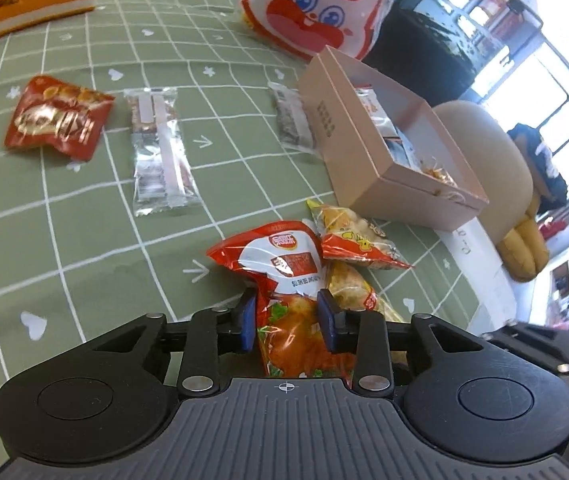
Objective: Organize snacks
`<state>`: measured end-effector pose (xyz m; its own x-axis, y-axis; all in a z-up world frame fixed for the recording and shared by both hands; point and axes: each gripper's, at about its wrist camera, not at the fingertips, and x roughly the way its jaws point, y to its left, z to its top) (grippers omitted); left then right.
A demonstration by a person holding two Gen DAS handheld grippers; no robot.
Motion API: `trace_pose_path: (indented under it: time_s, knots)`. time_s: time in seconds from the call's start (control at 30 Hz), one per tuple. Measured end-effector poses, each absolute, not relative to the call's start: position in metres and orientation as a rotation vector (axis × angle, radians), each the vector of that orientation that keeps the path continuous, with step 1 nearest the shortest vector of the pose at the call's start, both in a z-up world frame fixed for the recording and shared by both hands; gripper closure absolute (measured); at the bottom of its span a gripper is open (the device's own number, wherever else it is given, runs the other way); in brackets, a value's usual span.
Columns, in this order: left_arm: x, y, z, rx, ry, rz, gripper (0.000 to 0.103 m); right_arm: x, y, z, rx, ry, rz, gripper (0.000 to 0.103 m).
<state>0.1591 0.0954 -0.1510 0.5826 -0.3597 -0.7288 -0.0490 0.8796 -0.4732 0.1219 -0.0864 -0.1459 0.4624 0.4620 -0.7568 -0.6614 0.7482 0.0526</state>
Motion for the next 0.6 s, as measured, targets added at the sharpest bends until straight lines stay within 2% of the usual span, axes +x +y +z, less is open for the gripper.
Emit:
trace_pose_path:
  time_s: [0.27,0.5,0.53,0.6]
  knots:
    - [0.141,0.100,-0.155,-0.551,0.911,-0.174,0.070,0.124,-0.067,-0.146,-0.335,0.801,0.676,0.073]
    - [0.138,0.094,-0.149,-0.450,0.888,-0.164,0.068,0.124,-0.059,-0.150,-0.291,0.916,0.751,0.073]
    - [0.137,0.095,-0.148,-0.439,0.888,-0.162,0.068,0.129,-0.059,-0.152,-0.285,0.916,0.713,0.077]
    - [0.135,0.099,-0.149,-0.442,0.889,-0.161,0.068,0.138,-0.058,-0.156,-0.269,0.910,0.647,0.078]
